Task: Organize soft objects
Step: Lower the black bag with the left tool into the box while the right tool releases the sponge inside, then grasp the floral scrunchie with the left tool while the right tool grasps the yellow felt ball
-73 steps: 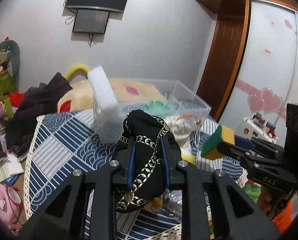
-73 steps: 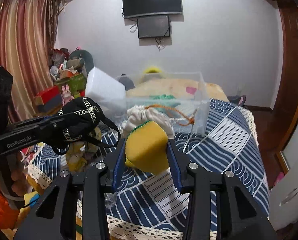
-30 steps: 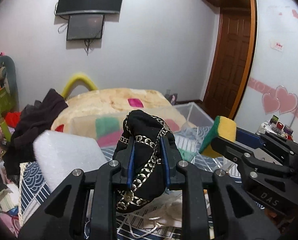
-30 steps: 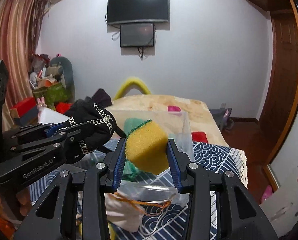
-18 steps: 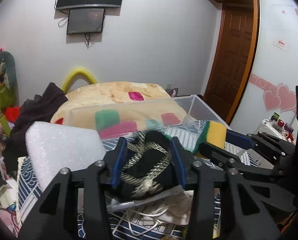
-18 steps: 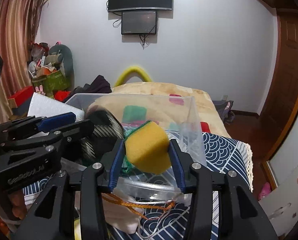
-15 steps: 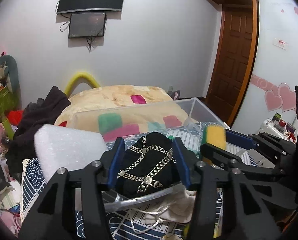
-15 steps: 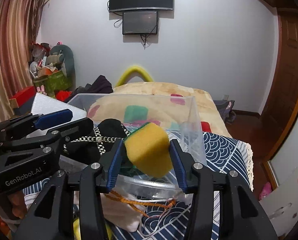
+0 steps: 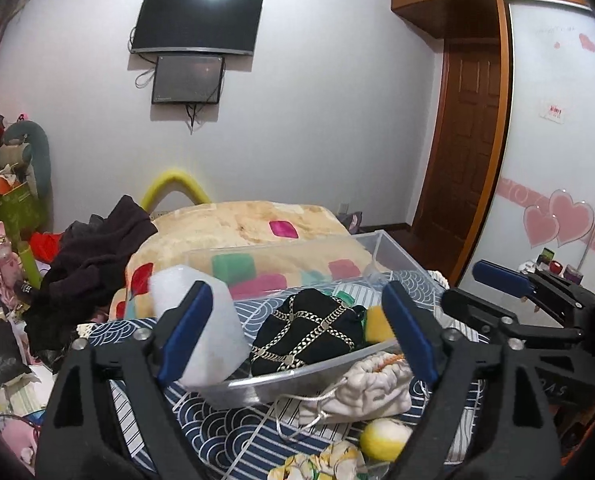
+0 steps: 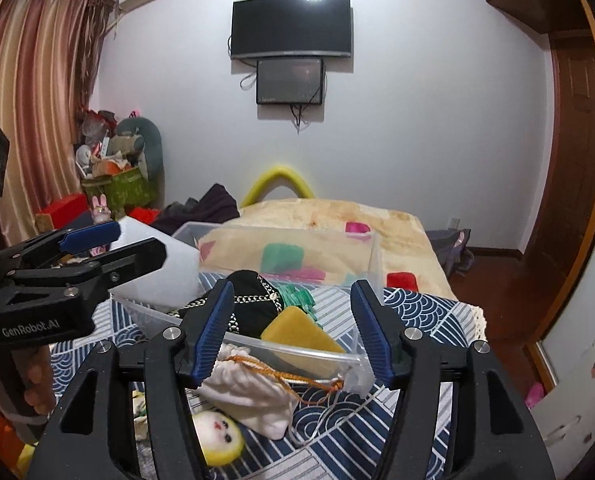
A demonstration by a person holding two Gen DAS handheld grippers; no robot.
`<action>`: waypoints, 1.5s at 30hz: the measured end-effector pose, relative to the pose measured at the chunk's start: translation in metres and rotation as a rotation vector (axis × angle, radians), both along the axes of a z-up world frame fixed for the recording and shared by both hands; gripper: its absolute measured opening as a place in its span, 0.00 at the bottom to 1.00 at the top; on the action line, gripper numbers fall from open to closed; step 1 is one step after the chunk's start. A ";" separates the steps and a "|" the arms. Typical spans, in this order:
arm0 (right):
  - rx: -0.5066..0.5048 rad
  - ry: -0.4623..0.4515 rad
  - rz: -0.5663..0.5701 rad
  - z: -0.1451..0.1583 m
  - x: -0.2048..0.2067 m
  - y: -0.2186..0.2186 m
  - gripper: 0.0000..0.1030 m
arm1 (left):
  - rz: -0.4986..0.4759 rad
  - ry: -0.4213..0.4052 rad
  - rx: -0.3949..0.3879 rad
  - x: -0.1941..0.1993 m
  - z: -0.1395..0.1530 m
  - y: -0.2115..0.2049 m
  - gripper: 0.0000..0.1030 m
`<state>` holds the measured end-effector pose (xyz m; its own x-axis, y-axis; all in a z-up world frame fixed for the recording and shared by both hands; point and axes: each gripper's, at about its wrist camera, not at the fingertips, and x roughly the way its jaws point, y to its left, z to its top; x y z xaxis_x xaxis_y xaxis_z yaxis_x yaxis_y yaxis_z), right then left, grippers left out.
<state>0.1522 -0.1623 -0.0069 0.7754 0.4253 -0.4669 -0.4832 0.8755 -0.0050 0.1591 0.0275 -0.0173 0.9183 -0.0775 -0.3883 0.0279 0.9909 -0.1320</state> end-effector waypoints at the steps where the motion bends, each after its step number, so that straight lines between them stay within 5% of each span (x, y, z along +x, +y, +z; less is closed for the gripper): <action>1: 0.003 -0.003 0.002 0.000 -0.002 -0.001 0.57 | 0.002 -0.007 -0.003 -0.005 0.001 0.002 0.89; 8: -0.004 0.000 0.005 -0.011 -0.018 -0.010 0.58 | 0.013 -0.004 0.007 -0.033 -0.010 0.010 0.93; 27: -0.017 0.195 0.034 -0.080 -0.038 -0.003 0.59 | -0.069 0.214 -0.071 -0.058 -0.084 0.000 0.93; 35: -0.009 0.225 0.055 -0.087 -0.043 0.003 0.59 | -0.093 0.274 -0.080 -0.057 -0.106 -0.009 0.93; 45: 0.003 0.285 0.080 -0.100 -0.030 0.020 0.55 | -0.047 0.331 -0.171 -0.049 -0.123 0.013 0.57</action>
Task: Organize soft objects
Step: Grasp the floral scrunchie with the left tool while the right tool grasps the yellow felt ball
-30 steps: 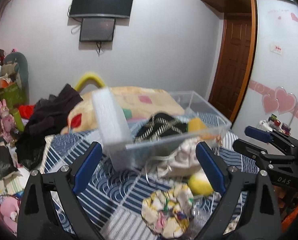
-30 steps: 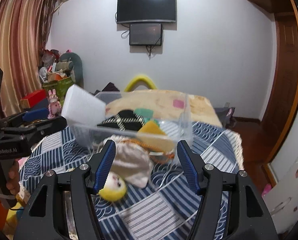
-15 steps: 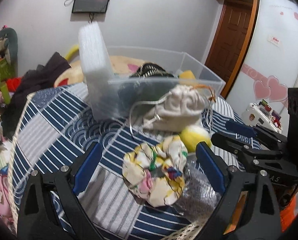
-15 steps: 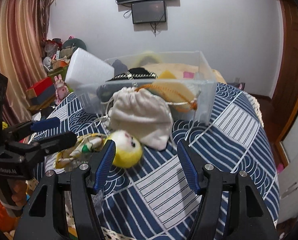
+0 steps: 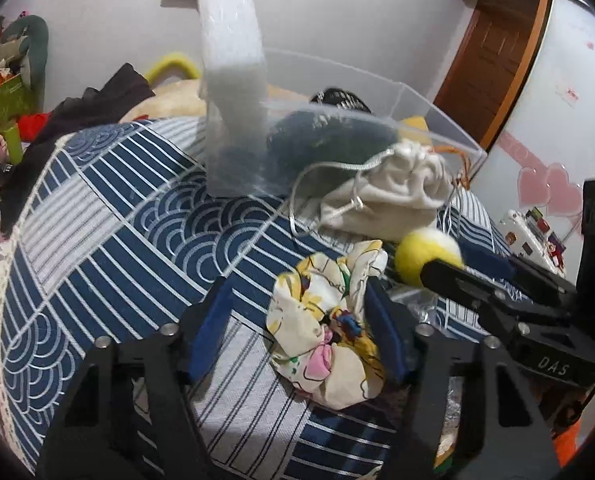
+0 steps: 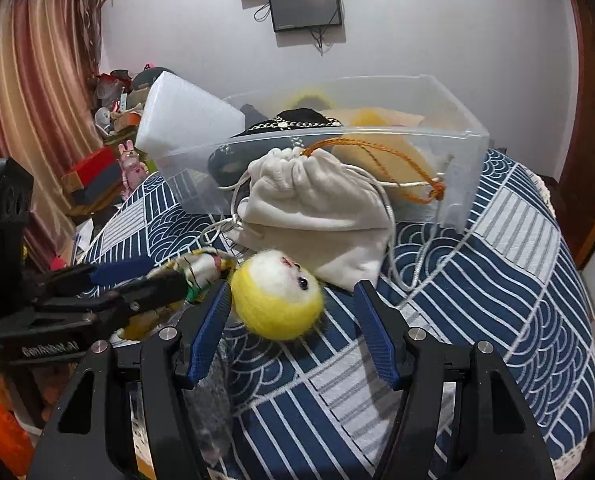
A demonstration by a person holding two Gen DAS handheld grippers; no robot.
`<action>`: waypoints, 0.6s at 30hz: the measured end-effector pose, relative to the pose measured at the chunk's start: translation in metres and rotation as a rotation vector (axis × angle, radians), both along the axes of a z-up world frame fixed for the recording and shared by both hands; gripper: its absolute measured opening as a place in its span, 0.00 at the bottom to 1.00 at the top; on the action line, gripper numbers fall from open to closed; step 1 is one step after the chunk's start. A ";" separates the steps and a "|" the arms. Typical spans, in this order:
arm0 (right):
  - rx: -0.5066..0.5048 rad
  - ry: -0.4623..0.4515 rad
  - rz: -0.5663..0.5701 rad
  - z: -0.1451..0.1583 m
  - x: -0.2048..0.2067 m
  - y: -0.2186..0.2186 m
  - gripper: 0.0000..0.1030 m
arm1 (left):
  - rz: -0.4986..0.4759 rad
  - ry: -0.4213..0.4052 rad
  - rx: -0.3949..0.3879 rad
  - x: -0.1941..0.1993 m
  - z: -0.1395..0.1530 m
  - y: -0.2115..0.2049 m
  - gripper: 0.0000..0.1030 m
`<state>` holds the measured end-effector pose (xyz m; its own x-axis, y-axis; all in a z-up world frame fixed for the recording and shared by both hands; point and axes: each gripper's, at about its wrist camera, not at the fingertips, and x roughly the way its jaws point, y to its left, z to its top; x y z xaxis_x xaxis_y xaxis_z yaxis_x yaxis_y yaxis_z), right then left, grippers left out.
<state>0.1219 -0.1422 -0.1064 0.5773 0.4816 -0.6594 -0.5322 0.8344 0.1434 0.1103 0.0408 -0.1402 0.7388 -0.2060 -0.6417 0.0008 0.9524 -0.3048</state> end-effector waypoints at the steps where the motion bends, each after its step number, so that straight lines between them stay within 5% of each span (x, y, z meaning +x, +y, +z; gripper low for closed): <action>1: -0.001 -0.001 0.002 0.000 0.000 0.001 0.53 | -0.009 0.003 0.005 0.001 -0.002 -0.003 0.53; 4: -0.006 0.005 0.027 -0.002 -0.002 0.005 0.41 | -0.037 -0.009 0.037 0.001 0.000 -0.012 0.35; 9: -0.029 -0.031 0.031 0.001 -0.010 0.008 0.38 | -0.067 -0.009 0.047 0.000 -0.001 -0.021 0.18; 18: -0.007 -0.108 0.002 0.024 -0.016 -0.005 0.38 | -0.053 -0.104 0.077 -0.014 0.027 -0.021 0.16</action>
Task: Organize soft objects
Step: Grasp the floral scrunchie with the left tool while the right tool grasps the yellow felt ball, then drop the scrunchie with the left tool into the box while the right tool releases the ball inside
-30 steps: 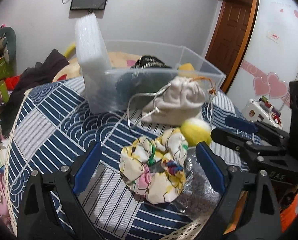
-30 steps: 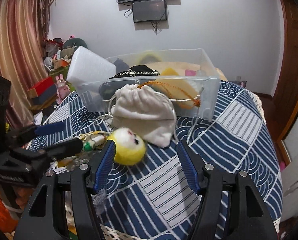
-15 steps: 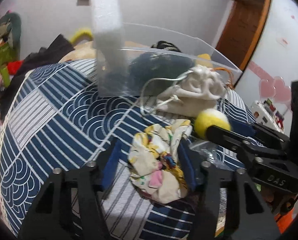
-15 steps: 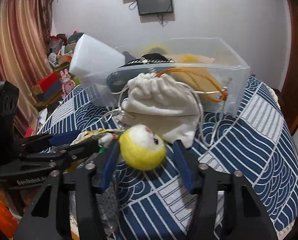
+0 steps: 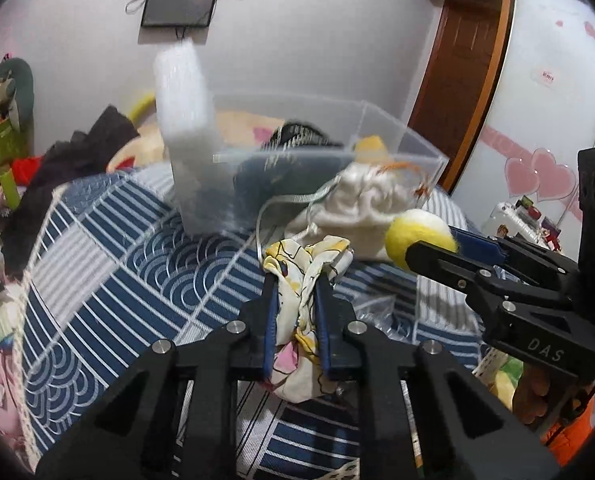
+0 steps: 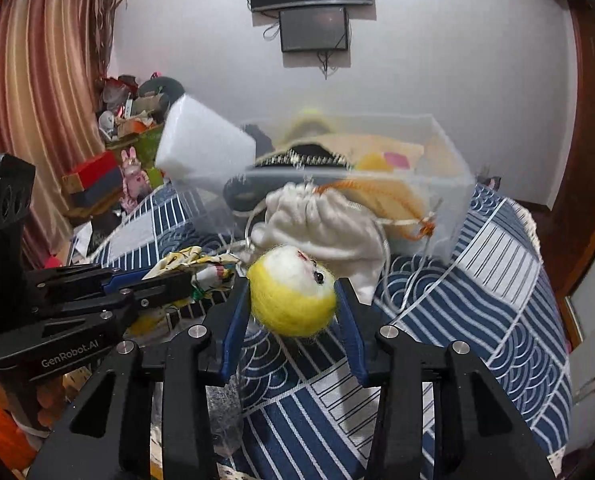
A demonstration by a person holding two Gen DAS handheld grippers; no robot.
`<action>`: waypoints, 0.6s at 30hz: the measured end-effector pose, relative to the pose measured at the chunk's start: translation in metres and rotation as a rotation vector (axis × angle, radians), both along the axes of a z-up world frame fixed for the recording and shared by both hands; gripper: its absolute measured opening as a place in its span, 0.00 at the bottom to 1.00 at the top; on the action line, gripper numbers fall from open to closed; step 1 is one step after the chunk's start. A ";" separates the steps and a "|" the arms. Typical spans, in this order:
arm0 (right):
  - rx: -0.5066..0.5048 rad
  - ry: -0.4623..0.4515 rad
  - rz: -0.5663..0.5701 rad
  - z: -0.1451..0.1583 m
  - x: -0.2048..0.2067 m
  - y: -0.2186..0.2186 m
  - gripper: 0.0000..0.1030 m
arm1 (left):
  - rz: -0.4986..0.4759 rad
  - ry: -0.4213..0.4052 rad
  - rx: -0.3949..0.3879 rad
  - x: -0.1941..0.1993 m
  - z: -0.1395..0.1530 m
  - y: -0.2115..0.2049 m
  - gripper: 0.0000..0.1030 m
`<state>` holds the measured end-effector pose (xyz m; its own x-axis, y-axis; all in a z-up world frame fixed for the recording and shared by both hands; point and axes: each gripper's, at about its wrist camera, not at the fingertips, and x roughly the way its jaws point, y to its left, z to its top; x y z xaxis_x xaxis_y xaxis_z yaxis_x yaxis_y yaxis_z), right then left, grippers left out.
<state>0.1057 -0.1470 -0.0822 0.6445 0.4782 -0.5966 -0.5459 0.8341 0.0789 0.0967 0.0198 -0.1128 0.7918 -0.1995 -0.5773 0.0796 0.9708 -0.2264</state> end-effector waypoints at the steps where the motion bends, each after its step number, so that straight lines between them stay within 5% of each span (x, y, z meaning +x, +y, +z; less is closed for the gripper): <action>1: 0.005 -0.009 -0.002 0.003 -0.001 -0.001 0.38 | 0.000 -0.016 0.003 -0.001 0.006 -0.001 0.16; 18: 0.053 -0.199 -0.104 0.058 0.018 -0.017 0.38 | 0.049 -0.250 0.026 0.012 0.085 0.006 0.16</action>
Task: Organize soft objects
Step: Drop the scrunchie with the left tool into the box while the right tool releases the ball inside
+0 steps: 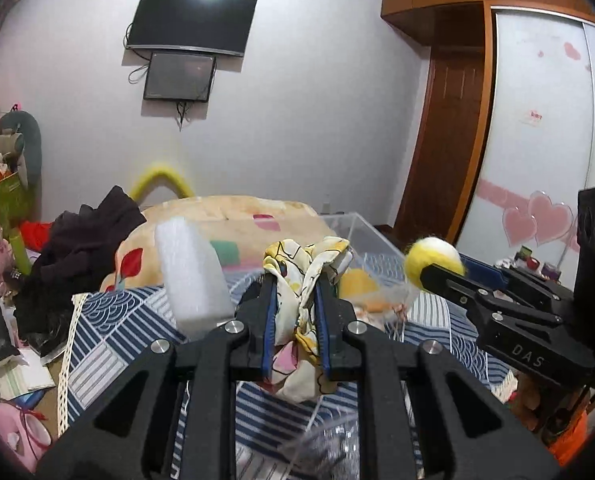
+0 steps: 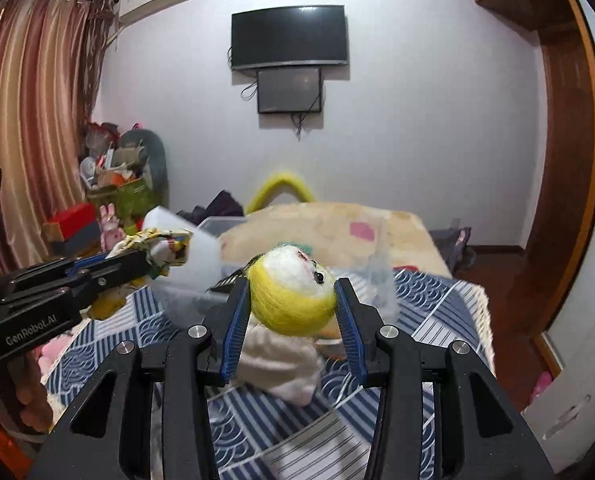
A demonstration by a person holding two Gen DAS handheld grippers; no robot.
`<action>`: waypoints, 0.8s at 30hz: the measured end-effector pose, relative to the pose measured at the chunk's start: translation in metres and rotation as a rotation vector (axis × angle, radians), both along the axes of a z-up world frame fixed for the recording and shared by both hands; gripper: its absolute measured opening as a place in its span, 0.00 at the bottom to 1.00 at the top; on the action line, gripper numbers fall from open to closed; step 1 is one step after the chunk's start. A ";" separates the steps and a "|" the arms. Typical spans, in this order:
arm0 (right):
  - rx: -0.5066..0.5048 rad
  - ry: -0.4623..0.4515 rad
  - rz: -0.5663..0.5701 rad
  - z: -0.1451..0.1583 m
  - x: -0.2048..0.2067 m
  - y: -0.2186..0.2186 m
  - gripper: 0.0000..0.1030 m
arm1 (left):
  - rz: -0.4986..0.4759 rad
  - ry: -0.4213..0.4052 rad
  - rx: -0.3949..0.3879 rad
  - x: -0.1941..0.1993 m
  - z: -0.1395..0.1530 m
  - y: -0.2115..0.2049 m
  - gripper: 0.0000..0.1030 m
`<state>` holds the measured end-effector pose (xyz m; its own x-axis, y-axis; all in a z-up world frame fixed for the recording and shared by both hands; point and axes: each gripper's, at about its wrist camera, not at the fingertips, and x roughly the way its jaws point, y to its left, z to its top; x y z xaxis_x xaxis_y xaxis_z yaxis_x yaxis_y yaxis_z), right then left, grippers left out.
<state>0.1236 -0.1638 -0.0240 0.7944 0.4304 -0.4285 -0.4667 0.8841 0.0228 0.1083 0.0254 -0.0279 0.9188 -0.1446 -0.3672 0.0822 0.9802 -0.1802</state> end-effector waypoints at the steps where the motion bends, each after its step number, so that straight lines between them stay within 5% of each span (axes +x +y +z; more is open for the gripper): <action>1: 0.007 0.004 -0.004 0.000 0.004 0.000 0.38 | 0.002 -0.002 -0.005 0.004 0.001 0.001 0.16; 19: -0.069 0.087 -0.128 -0.026 0.060 0.010 0.38 | 0.016 0.139 0.064 0.090 -0.033 -0.010 0.17; 24: -0.088 0.092 -0.126 -0.028 0.059 0.011 0.40 | 0.007 0.150 0.063 0.095 -0.041 -0.014 0.28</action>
<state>0.1826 -0.1525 -0.0519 0.7953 0.2875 -0.5337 -0.3515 0.9360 -0.0196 0.2029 0.0117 -0.0689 0.8538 -0.1108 -0.5088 0.0523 0.9904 -0.1278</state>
